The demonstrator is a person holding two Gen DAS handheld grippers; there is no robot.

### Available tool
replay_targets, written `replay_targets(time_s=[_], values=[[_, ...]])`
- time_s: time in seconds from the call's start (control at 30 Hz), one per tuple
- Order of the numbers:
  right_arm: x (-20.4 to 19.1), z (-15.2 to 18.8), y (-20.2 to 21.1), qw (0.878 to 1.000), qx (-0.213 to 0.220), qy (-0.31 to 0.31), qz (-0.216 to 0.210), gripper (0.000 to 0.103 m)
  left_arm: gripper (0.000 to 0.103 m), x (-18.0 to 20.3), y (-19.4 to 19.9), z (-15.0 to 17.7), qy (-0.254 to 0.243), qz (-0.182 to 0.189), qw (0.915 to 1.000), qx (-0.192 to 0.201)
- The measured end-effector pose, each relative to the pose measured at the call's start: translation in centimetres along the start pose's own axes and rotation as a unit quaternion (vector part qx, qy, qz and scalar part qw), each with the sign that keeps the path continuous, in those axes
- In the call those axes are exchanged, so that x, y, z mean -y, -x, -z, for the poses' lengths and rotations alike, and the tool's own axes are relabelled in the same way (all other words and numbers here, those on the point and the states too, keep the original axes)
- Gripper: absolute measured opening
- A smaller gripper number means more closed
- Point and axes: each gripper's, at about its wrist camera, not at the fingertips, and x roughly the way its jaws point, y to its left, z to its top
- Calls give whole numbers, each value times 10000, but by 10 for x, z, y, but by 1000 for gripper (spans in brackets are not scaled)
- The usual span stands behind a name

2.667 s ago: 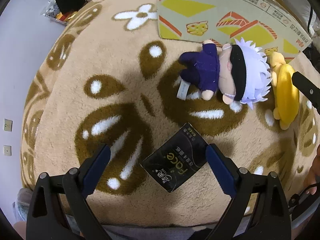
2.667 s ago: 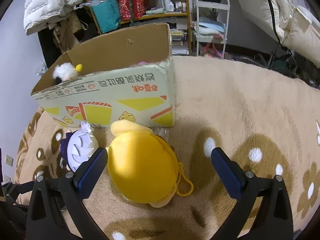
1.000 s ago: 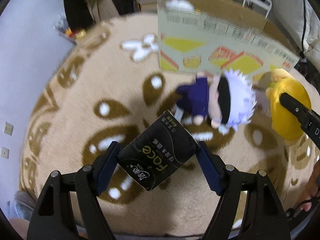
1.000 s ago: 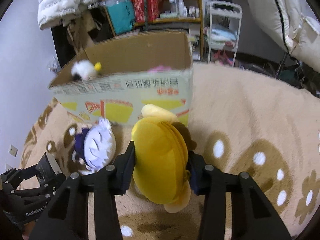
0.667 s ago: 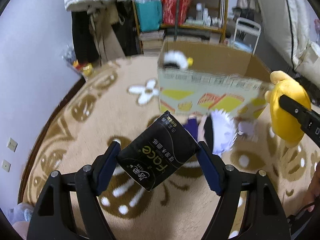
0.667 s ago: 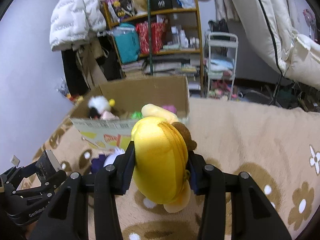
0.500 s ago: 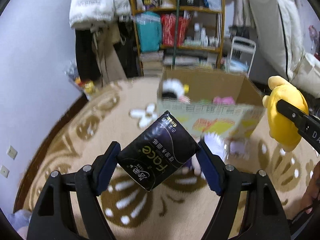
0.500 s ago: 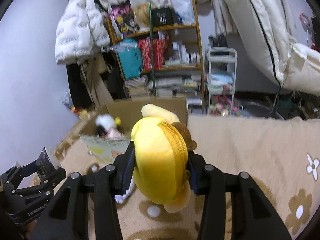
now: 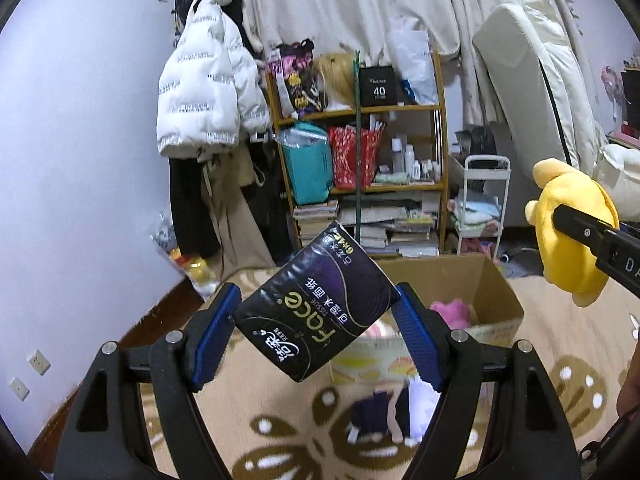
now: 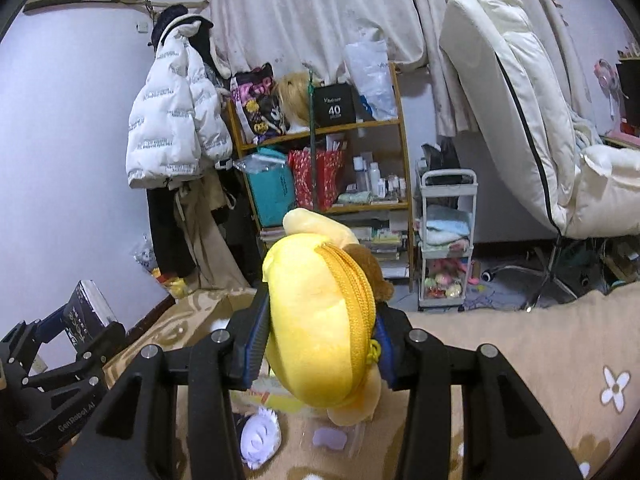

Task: Organize soft objects
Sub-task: 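Lift the tissue pack with the left tool while the right tool lifts the duck, then carry both items over the box and open both tools to drop them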

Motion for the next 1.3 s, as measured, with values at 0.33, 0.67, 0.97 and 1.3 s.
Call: replay_targets(time_s=[0.33, 0.67, 0.97, 1.3], values=[[9, -23, -13, 9994, 321, -50, 126, 48, 77, 6, -16, -29, -46, -101, 9990, 442], [1, -28, -35, 9980, 498, 213, 337, 49, 77, 8, -40, -37, 50, -144, 9984, 539], [8, -14, -62, 9994, 197, 68, 282, 50, 77, 13, -63, -24, -19, -83, 9989, 451], [16, 2, -81, 9996, -66, 54, 276, 50, 77, 21, -88, -10, -49, 64, 9995, 291]])
